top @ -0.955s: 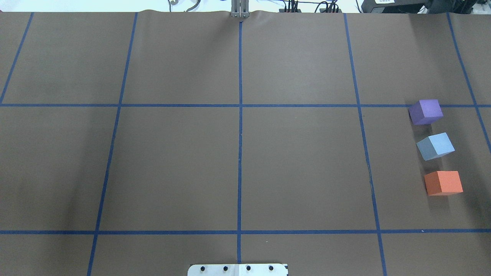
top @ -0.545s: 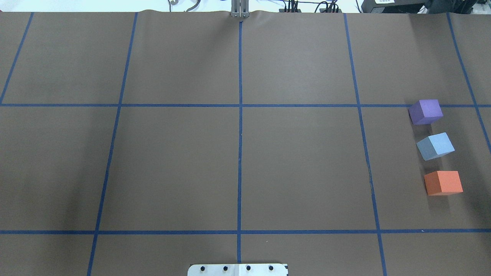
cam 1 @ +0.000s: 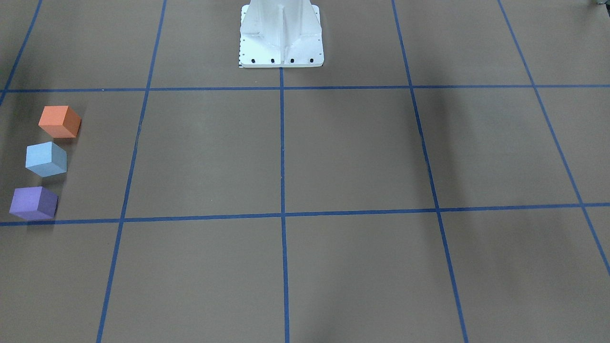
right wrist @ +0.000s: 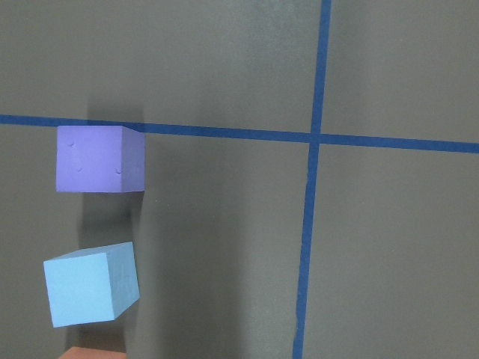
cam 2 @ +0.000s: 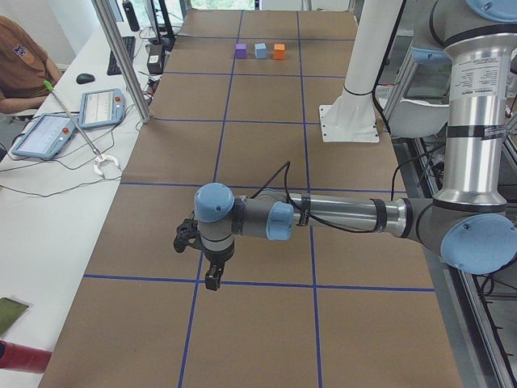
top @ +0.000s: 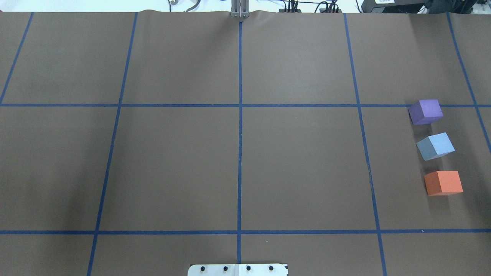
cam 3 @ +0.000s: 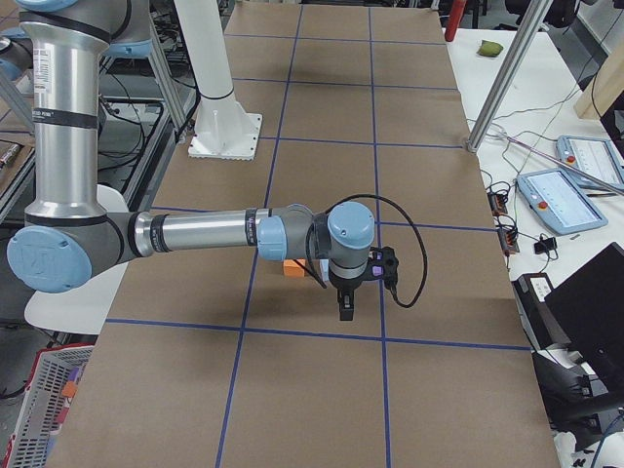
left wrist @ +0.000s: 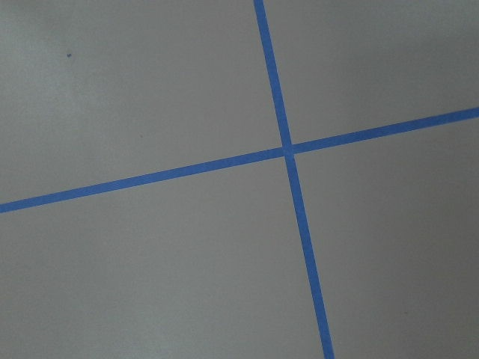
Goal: Place blue block between orange and purple blocks
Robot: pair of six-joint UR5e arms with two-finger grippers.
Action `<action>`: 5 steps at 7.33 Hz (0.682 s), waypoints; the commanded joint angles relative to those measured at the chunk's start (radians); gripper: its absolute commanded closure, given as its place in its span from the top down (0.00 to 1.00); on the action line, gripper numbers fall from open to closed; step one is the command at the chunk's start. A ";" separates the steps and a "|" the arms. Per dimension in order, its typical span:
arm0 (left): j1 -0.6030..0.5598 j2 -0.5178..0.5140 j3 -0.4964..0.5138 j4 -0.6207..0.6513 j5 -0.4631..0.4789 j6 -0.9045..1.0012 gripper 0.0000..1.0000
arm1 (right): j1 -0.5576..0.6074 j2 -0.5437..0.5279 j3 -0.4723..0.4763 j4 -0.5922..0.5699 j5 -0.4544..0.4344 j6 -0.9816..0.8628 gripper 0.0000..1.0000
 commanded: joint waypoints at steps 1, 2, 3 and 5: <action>0.000 0.000 -0.001 -0.001 -0.002 0.000 1.00 | 0.006 0.001 0.000 0.000 0.002 0.000 1.00; 0.000 0.001 0.001 -0.002 -0.002 0.001 1.00 | 0.007 0.001 0.000 0.000 0.002 0.000 1.00; 0.000 0.003 0.002 -0.002 -0.002 0.001 1.00 | 0.010 0.001 0.002 0.000 0.004 0.000 1.00; 0.000 0.001 0.008 -0.005 0.000 0.001 1.00 | 0.018 0.000 0.002 0.000 0.002 0.000 1.00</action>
